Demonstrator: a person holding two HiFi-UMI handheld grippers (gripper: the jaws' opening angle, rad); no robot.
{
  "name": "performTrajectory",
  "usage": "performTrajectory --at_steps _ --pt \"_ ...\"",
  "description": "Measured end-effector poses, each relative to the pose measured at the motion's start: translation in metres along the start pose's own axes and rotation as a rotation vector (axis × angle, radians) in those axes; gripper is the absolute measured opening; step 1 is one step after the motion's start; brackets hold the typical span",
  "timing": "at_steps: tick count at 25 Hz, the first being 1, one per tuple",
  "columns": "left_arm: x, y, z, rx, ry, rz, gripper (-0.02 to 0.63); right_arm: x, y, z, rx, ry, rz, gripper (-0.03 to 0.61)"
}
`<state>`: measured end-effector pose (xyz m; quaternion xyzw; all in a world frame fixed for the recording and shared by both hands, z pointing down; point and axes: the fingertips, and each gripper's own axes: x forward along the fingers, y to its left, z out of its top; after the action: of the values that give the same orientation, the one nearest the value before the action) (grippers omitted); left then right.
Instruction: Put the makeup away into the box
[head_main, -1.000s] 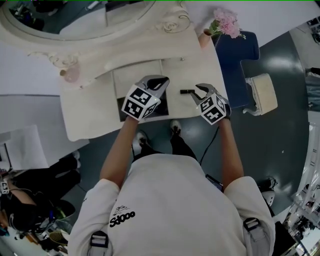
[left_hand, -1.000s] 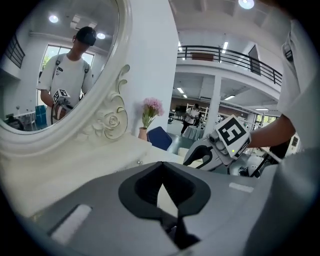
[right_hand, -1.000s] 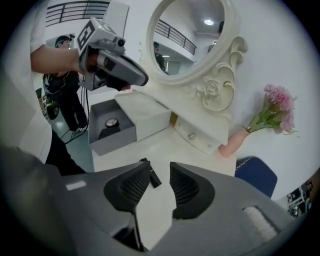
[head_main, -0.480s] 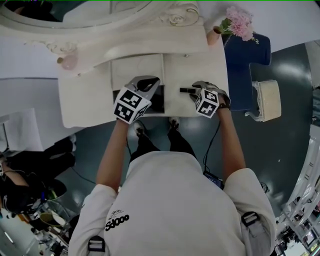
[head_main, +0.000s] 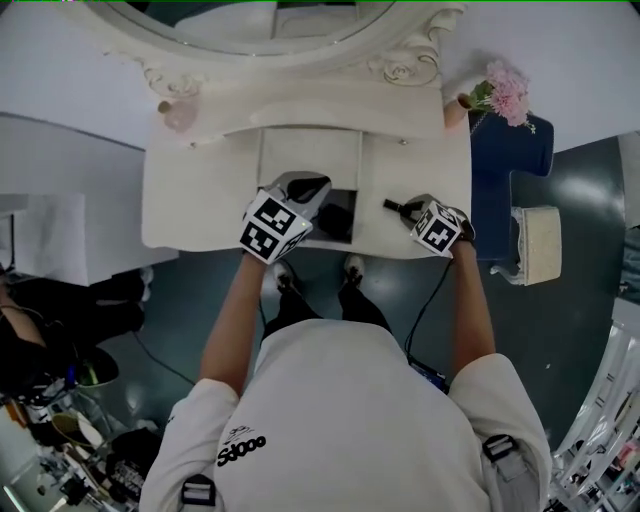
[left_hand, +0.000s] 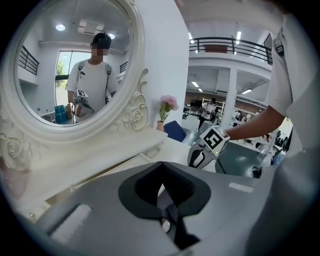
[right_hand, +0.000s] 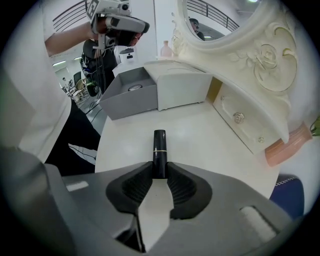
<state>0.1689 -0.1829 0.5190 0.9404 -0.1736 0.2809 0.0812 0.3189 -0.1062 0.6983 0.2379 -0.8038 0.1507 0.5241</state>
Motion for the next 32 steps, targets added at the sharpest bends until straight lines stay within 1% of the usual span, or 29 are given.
performTrajectory --at_steps 3,7,11,13,17,21,23,26,29,32 --pt "-0.020 0.011 -0.001 0.008 -0.016 0.028 0.018 -0.006 -0.002 0.006 0.054 -0.024 -0.028 0.091" --pt "-0.053 0.038 0.005 0.020 -0.056 0.081 0.018 -0.030 -0.018 0.047 0.119 -0.113 -0.087 0.091" --pt "-0.088 0.066 0.015 0.028 -0.113 0.134 0.018 -0.065 -0.033 0.114 0.192 -0.267 -0.152 0.091" --pt "-0.104 0.079 0.019 0.032 -0.142 0.158 0.018 -0.080 -0.035 0.150 0.203 -0.335 -0.176 0.091" --pt "-0.134 0.100 0.023 0.031 -0.187 0.201 0.018 -0.103 -0.031 0.215 0.213 -0.430 -0.243 0.091" --pt "-0.159 0.117 0.018 0.028 -0.211 0.237 0.018 -0.114 -0.019 0.270 0.203 -0.507 -0.297 0.091" --pt "-0.169 0.124 0.011 0.021 -0.211 0.251 0.018 -0.110 -0.013 0.291 0.203 -0.525 -0.307 0.091" --pt "-0.179 0.132 -0.004 -0.003 -0.203 0.270 0.018 -0.092 0.000 0.309 0.204 -0.506 -0.281 0.091" --pt "-0.184 0.137 -0.022 -0.032 -0.184 0.281 0.018 -0.069 0.013 0.314 0.202 -0.459 -0.243 0.091" --pt "-0.187 0.142 -0.038 -0.070 -0.171 0.290 0.018 -0.046 0.024 0.313 0.223 -0.408 -0.197 0.091"
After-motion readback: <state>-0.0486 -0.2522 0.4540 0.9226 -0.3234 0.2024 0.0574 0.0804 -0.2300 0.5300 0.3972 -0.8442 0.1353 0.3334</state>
